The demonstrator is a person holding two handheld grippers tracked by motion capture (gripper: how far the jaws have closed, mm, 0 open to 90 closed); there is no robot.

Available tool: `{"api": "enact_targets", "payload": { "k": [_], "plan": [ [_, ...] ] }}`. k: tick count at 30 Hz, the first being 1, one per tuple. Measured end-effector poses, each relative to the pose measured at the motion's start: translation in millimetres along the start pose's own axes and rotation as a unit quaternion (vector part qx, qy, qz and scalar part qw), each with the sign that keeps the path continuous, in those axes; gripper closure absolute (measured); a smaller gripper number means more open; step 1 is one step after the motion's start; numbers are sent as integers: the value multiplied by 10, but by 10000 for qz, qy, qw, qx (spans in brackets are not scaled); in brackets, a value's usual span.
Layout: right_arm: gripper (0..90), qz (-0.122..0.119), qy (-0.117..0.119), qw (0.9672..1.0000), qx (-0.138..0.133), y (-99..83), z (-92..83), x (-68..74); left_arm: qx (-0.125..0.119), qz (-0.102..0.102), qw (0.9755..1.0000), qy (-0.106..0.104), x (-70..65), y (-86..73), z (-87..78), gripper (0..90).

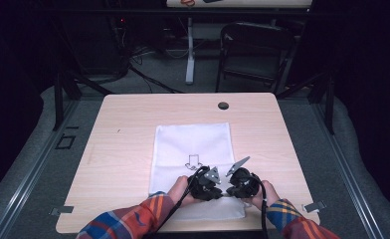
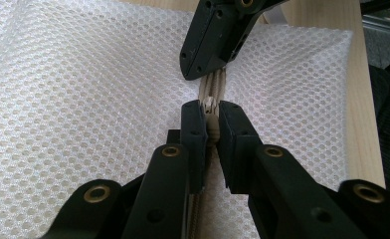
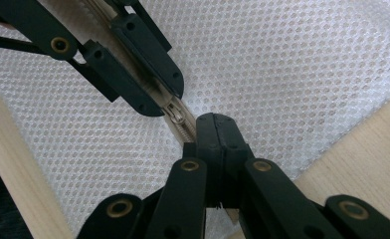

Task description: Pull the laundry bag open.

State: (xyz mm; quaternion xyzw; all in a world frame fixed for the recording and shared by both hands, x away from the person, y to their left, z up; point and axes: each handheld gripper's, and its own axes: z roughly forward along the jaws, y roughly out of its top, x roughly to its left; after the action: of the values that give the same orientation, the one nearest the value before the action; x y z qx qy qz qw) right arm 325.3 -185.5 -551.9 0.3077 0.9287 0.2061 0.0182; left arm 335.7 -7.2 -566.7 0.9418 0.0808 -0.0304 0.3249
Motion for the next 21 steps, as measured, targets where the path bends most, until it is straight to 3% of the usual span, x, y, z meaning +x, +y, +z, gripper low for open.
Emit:
{"api": "enact_targets", "payload": {
  "k": [3, 4, 7, 10, 12, 13, 14, 15, 16, 17, 20, 21],
  "plan": [
    [900, 17, -3, 10000, -10, -3, 1, 5, -8, -4, 10000, 3, 0, -2, 3, 819],
    [900, 211, -20, 9995, -232, -20, 32, 34, -25, -25, 10000, -14, 5, -3, 6, 818],
    [900, 250, 17, 9994, -222, -20, 30, 23, 9, -80, 10000, -58, 18, 5, 10, 814],
    [900, 221, 5, 9996, -148, -9, 22, 22, -61, -106, 9997, -232, 31, 12, 43, 781],
    [900, 293, -15, 9993, -218, -12, 34, 34, 48, -36, 9999, -154, 17, 38, 51, 769],
    [900, 294, -16, 9993, -217, -13, 34, 35, -19, -31, 9998, -205, 16, 42, 66, 770],
    [900, 141, -19, 9999, -49, -1, 10, 14, 22, -11, 9998, -182, 9, 52, 66, 771],
    [900, 292, -2, 9993, -220, -14, 34, 32, 28, -4, 9999, -142, 7, 55, 69, 785],
    [900, 293, 2, 9993, -224, -14, 34, 33, 94, -32, 9999, -117, 12, 59, 59, 801],
    [900, 267, -28, 9994, -205, -13, 33, 32, -1, -74, 9998, -162, 16, 49, 68, 808],
    [900, 265, -12, 9994, -217, -14, 34, 34, 9, -33, 9999, -112, 4, 53, 66, 816],
    [900, 167, -70, 9997, -146, -9, 24, 36, 70, 12, 9999, -74, -2, 57, 53, 817]
  ]
}}
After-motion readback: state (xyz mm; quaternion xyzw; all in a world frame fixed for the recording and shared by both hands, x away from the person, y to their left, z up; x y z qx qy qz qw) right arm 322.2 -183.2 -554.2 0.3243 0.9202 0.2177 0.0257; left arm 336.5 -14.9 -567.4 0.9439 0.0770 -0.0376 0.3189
